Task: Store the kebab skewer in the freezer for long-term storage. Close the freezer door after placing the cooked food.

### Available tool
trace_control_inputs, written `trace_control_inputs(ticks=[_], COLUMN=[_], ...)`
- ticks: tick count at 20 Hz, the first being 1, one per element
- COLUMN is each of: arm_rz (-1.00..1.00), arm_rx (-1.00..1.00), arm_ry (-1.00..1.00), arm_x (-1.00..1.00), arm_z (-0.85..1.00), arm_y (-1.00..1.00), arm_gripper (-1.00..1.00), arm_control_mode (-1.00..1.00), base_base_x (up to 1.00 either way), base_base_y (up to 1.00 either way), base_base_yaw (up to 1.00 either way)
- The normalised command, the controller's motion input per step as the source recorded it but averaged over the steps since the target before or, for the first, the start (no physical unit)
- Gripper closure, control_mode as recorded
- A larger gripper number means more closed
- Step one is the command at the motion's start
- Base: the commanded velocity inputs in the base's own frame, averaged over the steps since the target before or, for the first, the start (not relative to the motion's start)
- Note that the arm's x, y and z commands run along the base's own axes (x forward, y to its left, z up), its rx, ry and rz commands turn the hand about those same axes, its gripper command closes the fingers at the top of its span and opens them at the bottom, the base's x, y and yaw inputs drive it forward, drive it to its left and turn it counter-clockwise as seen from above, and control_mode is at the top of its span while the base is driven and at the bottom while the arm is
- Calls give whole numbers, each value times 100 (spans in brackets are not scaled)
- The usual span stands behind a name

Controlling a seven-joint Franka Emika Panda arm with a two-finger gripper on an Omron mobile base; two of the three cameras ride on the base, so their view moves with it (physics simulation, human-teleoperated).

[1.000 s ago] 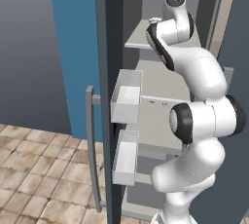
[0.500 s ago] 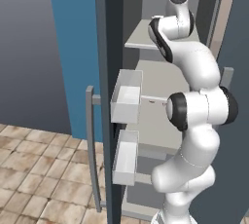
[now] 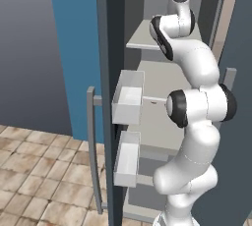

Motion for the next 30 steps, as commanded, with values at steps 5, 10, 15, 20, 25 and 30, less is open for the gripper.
trace_control_inputs(ticks=[5, 10, 15, 20, 25, 30], arm_rz=[0, 0, 0, 0, 0, 0], arm_rx=[0, 0, 0, 0, 0, 0], arm_ry=[0, 0, 0, 0, 0, 0], arm_x=[0, 0, 0, 0, 0, 0], arm_z=[-7, -10, -4, 0, 0, 0], arm_y=[0, 0, 0, 0, 0, 0], arm_gripper=[100, -100, -100, -100, -100, -100], arm_control_mode=[-100, -100, -100, -100, -100, -100], base_base_x=[0, 0, 0, 0, 0, 0], base_base_y=[0, 0, 0, 0, 0, 0], base_base_yaw=[0, 0, 0, 0, 0, 0])
